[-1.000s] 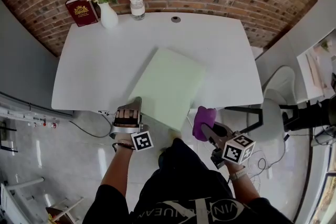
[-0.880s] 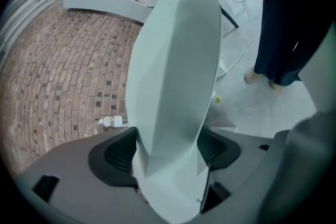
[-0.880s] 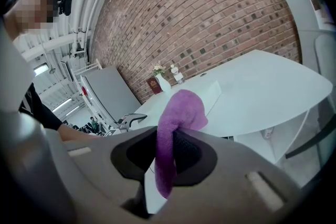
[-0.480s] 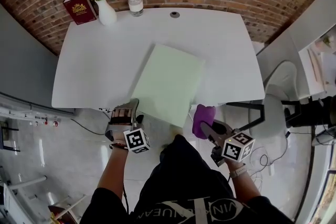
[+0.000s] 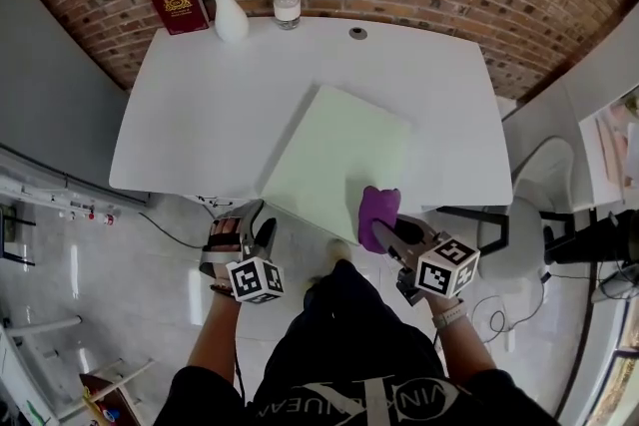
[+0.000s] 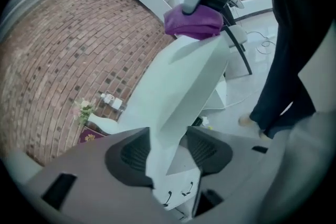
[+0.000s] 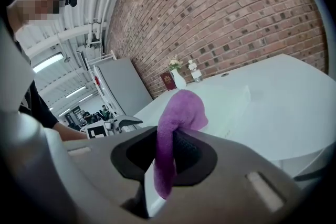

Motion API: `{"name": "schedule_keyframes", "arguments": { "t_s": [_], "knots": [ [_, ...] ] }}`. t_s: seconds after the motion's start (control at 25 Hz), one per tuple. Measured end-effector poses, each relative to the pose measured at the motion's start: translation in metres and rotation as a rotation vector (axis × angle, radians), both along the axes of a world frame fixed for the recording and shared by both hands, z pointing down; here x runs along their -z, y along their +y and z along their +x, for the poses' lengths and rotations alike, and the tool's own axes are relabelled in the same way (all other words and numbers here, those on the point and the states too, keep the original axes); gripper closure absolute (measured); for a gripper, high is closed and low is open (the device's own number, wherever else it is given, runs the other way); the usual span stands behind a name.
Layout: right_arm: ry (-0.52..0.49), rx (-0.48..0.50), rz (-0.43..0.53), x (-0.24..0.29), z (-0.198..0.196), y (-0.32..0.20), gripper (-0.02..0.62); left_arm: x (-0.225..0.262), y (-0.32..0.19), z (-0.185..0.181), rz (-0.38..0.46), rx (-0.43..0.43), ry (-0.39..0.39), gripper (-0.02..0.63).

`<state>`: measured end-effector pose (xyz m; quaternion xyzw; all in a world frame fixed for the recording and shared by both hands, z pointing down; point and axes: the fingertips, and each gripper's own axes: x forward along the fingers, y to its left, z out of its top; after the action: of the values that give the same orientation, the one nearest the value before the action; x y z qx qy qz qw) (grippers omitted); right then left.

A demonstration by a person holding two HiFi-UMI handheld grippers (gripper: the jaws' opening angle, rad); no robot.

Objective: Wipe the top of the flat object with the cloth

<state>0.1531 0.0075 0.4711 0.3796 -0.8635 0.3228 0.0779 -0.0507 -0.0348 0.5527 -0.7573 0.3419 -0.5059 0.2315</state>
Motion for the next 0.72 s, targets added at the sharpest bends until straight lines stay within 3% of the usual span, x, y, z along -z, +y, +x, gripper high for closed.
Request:
{"name": "schedule_keyframes", "arguments": {
  "t_s": [0.04,0.08,0.12,0.2,0.36,0.56,0.72],
  "knots": [
    [0.0,0.008,0.001,0.001,-0.004,-0.004,0.534,0.007,-0.001,-0.002,0.019,0.02,0.034,0.449],
    [0.001,0.019,0.001,0.002,-0.009,-0.007,0.532,0.014,-0.001,-0.003,0.03,0.04,0.071,0.52],
    [0.004,0.035,0.0,0.002,-0.013,-0.011,0.534,0.02,-0.002,-0.004,0.029,0.061,0.11,0.549],
    [0.015,0.08,-0.004,0.002,-0.024,-0.016,0.534,0.028,-0.004,-0.006,0.002,0.123,0.213,0.571],
    [0.04,0.21,-0.023,0.001,-0.055,-0.029,0.534,0.038,-0.01,-0.019,-0.058,0.328,0.452,0.583],
    [0.046,0.451,-0.06,0.002,-0.11,-0.047,0.534,0.038,-0.01,-0.04,-0.054,0.51,0.561,0.583],
    [0.08,0.64,-0.111,-0.003,-0.149,-0.054,0.534,0.038,0.001,-0.044,-0.075,0.605,0.667,0.583]
  ]
}}
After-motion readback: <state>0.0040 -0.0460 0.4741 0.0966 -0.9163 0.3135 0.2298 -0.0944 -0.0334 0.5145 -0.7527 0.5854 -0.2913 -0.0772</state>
